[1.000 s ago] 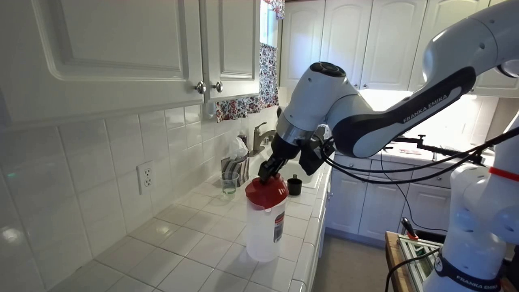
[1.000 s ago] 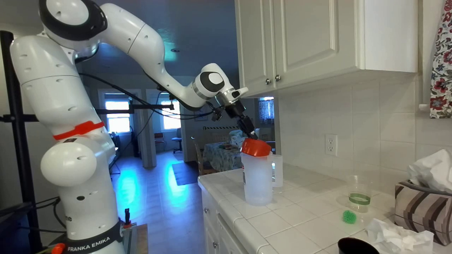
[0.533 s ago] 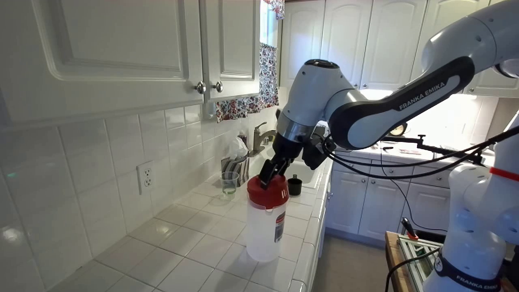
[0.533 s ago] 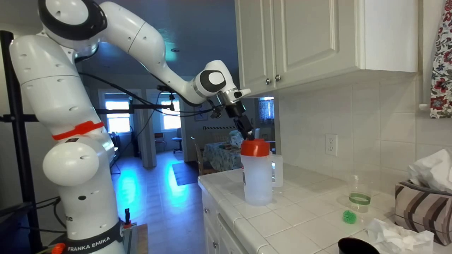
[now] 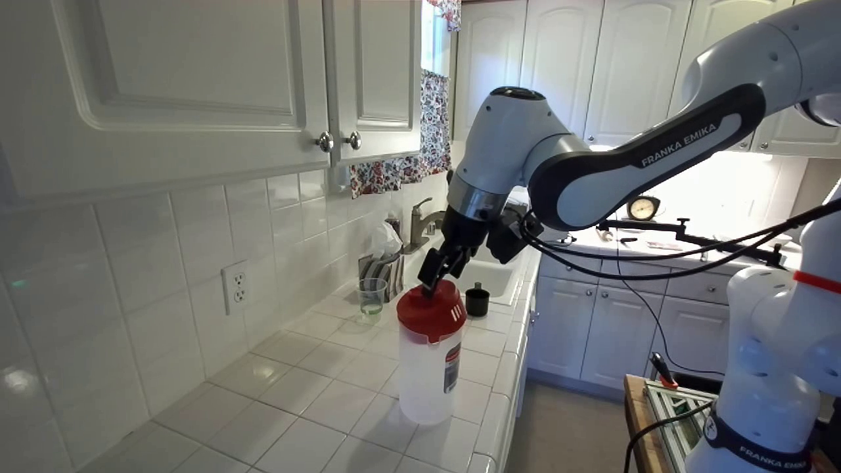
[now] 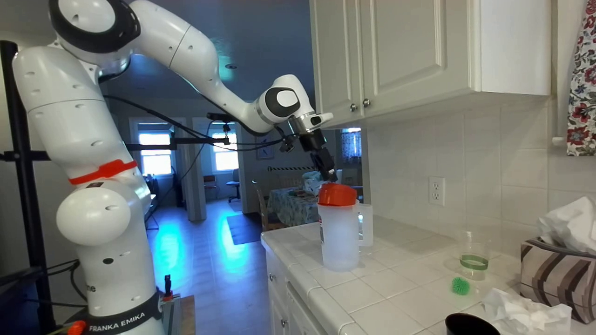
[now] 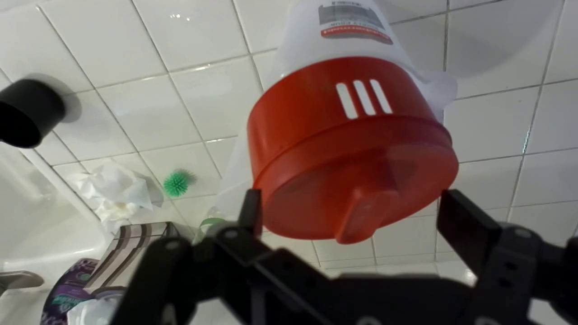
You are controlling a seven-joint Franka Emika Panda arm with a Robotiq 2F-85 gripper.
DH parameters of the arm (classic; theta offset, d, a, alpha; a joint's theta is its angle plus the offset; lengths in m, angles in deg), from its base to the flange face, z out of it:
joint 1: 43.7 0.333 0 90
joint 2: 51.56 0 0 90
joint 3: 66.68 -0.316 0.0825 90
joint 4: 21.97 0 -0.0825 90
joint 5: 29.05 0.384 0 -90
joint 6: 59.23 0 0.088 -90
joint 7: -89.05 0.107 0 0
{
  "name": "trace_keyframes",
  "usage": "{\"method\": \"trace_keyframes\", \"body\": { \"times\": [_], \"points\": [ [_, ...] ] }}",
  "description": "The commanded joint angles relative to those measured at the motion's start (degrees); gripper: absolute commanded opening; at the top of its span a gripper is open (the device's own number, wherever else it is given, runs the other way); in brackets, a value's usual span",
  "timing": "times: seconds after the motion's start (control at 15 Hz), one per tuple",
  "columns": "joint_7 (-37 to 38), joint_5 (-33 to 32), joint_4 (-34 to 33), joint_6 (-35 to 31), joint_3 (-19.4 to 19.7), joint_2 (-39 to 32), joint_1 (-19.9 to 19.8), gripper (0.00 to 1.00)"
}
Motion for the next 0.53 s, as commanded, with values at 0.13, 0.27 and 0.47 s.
{"method": "trace_keyframes", "body": {
  "times": [0.13, 0.27, 0.47],
  "points": [
    [-1.92, 1.57, -1.78, 1.73, 0.99, -0.36, 0.27, 1.00],
    [-2.30, 1.86, -1.42, 2.00, 1.11, 0.34, 0.42, 1.00],
    [-3.85, 3.70, -1.20, 3.40, 1.60, 1.22, 0.83, 1.00]
  ]
}}
